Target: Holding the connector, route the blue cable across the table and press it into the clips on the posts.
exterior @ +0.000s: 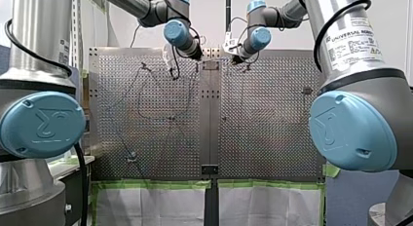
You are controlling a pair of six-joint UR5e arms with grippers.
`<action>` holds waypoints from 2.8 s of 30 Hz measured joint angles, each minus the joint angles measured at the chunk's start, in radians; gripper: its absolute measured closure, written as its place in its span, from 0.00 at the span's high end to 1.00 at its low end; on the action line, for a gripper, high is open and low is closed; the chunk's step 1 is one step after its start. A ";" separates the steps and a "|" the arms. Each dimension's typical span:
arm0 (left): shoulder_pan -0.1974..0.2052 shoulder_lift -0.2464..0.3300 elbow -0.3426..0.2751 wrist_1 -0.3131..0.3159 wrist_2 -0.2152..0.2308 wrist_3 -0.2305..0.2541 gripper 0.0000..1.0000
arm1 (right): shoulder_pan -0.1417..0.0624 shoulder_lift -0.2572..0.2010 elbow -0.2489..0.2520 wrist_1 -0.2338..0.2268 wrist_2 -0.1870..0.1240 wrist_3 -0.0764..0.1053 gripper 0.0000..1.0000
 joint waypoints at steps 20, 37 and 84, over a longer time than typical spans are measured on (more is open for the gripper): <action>-0.044 -0.207 0.214 -0.059 -0.061 0.016 1.00 | -0.008 -0.004 0.018 0.013 0.001 0.000 0.00; -0.021 -0.293 0.332 -0.068 -0.076 0.036 1.00 | -0.015 0.006 0.019 0.008 -0.010 0.000 0.00; -0.027 -0.450 0.477 -0.061 -0.258 0.019 0.00 | -0.030 0.034 0.018 0.001 -0.021 0.000 0.00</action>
